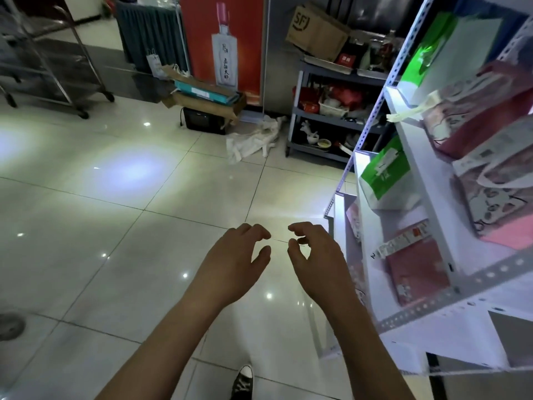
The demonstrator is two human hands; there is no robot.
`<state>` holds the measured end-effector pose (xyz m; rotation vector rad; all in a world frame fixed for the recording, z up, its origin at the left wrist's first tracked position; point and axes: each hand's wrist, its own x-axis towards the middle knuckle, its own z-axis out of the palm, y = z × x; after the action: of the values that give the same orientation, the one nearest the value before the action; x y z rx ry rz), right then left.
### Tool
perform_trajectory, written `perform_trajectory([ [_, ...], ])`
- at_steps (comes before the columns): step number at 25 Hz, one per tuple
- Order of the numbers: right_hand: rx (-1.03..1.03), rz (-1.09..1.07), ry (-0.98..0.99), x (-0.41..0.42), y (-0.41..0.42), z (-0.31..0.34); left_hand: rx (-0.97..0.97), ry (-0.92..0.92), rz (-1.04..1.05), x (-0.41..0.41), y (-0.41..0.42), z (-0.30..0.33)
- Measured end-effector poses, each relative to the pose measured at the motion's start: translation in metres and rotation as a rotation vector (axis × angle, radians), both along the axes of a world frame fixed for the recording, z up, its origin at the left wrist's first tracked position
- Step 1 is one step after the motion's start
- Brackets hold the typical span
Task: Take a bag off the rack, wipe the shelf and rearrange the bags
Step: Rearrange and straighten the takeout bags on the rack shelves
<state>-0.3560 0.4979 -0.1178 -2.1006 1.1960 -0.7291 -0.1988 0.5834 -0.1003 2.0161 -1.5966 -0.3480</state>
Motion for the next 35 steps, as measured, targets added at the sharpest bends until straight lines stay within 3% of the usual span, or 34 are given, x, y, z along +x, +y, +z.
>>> perform_trajectory([
  [11,-0.005,-0.013,-0.064,0.166,-0.083,0.020,-0.002,-0.041,-0.007,0.169,-0.080,0.021],
  [22,-0.064,-0.387,-0.047,0.267,-0.173,0.036,-0.064,-0.042,-0.389,0.288,-0.231,0.045],
  [35,-0.080,-0.869,-0.064,0.236,-0.274,0.040,-0.044,-0.017,-0.836,0.254,-0.414,0.046],
])
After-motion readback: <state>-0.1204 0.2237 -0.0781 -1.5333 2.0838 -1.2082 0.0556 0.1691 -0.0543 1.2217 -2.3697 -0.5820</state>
